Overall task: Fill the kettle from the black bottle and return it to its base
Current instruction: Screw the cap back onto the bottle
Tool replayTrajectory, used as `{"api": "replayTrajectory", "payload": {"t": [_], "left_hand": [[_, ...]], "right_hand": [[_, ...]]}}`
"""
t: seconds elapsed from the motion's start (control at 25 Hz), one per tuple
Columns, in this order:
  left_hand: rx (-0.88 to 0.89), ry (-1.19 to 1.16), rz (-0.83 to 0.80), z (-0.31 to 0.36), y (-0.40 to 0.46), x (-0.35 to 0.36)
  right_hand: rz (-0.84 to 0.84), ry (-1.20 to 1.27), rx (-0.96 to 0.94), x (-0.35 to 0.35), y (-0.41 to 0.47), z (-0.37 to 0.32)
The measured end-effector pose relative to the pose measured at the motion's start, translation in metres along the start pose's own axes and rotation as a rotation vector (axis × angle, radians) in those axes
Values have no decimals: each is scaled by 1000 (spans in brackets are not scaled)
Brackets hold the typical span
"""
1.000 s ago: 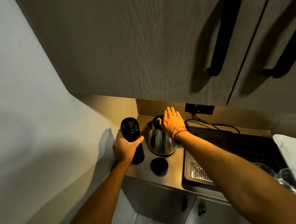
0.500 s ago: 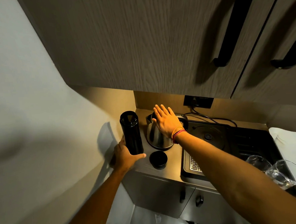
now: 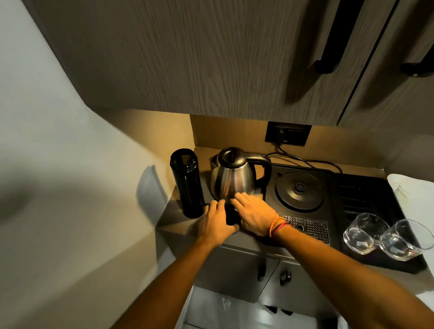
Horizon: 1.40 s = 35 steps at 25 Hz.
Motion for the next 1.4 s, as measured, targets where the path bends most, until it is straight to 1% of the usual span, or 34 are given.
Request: {"api": "replayTrajectory", "payload": {"t": [0.08, 0.12, 0.2, 0.24, 0.32, 0.44, 0.52, 0.6, 0.64, 0.68, 0.72, 0.8, 0.84, 0.92, 1.0, 1.08, 1.2, 1.28, 1.36, 1.4], "left_hand": [[-5, -19, -92, 3, 5, 15], [-6, -10, -114, 2, 6, 20], [-9, 3, -79, 1, 4, 23], [2, -6, -39, 2, 3, 18], [68, -20, 61, 11, 1, -2], [259, 47, 262, 36, -1, -65], [373, 117, 435, 56, -6, -120], [421, 172, 615, 66, -9, -176], [401, 189, 670, 65, -7, -201], [346, 190, 687, 58, -1, -223], [264, 181, 670, 46, 7, -241], [104, 180, 578, 16, 23, -262], [61, 181, 509, 5, 30, -263], [37, 157, 358, -8, 39, -256], [45, 149, 260, -9, 44, -247], [66, 204, 174, -3, 51, -243], [105, 316, 34, 8, 57, -242], [186, 382, -81, 20, 59, -239], [246, 394, -210, 30, 55, -232], [243, 358, -265, 33, 55, -229]], "right_hand": [[-191, 195, 206, 28, -17, 14], [-244, 277, 273, 37, -22, 17], [-278, 376, 306, 41, -23, 16], [-260, 404, 305, 37, -20, 15], [-147, 372, 291, 17, -9, 19], [206, 170, 193, -41, 13, 22], [382, 125, 184, -78, 28, 25], [443, 113, 202, -100, 45, 28], [439, 134, 204, -105, 54, 27], [413, 208, 209, -105, 63, 25], [358, 340, 229, -100, 72, 21], [185, 671, 290, -81, 86, 0], [116, 793, 307, -71, 92, -14], [74, 929, 358, -54, 101, -34], [118, 946, 469, -43, 106, -35], [172, 891, 540, -40, 108, -29], [180, 864, 563, -37, 109, -26], [167, 878, 562, -36, 109, -25], [158, 896, 559, -36, 110, -25], [156, 902, 559, -35, 110, -25]]}}
Point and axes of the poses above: each hand's wrist, its own y-axis towards the middle knuckle, its own x-axis out of the palm, z = x × y, the point moved 10 cm from there along y, towards the middle knuckle, and after that the axes turned 7 degrees about z, right-handed, at the moved point
